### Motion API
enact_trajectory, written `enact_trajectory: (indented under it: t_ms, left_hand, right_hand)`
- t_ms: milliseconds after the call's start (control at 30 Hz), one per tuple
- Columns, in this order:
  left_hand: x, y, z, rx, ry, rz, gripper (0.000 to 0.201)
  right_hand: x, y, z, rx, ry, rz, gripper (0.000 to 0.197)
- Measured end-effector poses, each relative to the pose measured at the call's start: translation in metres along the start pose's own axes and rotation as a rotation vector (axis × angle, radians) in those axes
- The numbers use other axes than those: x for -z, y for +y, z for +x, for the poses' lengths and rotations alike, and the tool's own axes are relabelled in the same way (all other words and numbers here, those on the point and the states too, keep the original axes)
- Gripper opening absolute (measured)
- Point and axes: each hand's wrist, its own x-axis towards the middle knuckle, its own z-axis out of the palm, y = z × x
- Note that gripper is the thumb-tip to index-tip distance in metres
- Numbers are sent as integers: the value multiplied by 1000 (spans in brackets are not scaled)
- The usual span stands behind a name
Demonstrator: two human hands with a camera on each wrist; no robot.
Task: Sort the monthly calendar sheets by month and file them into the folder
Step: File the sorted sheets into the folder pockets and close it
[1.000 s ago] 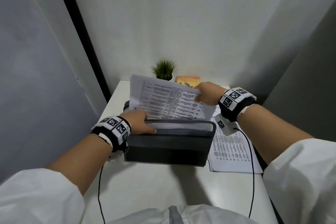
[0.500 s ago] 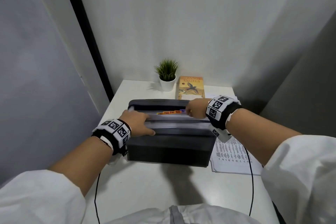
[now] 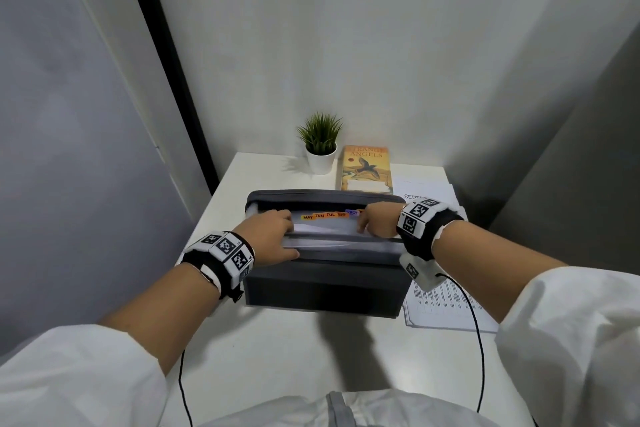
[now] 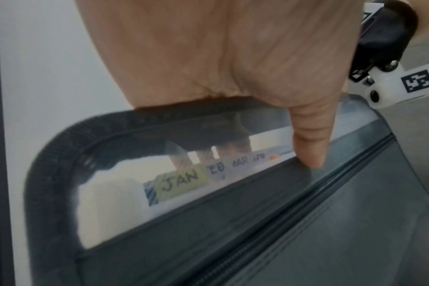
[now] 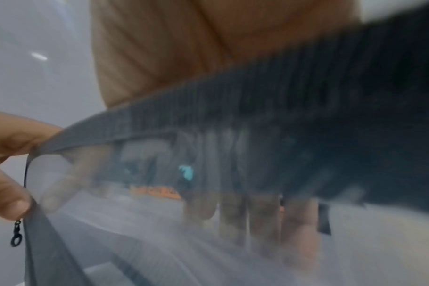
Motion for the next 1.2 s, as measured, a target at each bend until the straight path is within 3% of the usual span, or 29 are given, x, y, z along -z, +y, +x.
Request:
enact_trajectory:
  t_ms: [200, 500, 633, 800, 967, 1067, 1200]
  left_hand:
    - [-4, -1, -1, 55, 5, -90, 54]
    - [-3, -1, 2, 71, 1, -80, 84]
    - [-2, 1, 3, 55, -16, -54, 72]
    - [-2, 9, 6, -18, 81, 22, 49]
    - [2, 40, 28, -76, 20, 11, 52]
    - [3, 52, 41, -56, -26, 43, 56]
    - [-1, 50, 49, -39, -8, 86, 38]
  right_hand:
    - [-6, 6, 3, 43, 204, 168, 40]
    - [-12, 9, 2, 52, 208, 255, 34]
    - [-14, 9, 1, 79, 218, 293, 30]
    - [-18, 11, 3, 81, 208, 373, 27]
    - [-15, 22, 3, 129, 152, 420, 29]
    - [-9, 57, 0, 46, 280, 622, 27]
    - [-38, 138, -11, -255, 464, 918, 23]
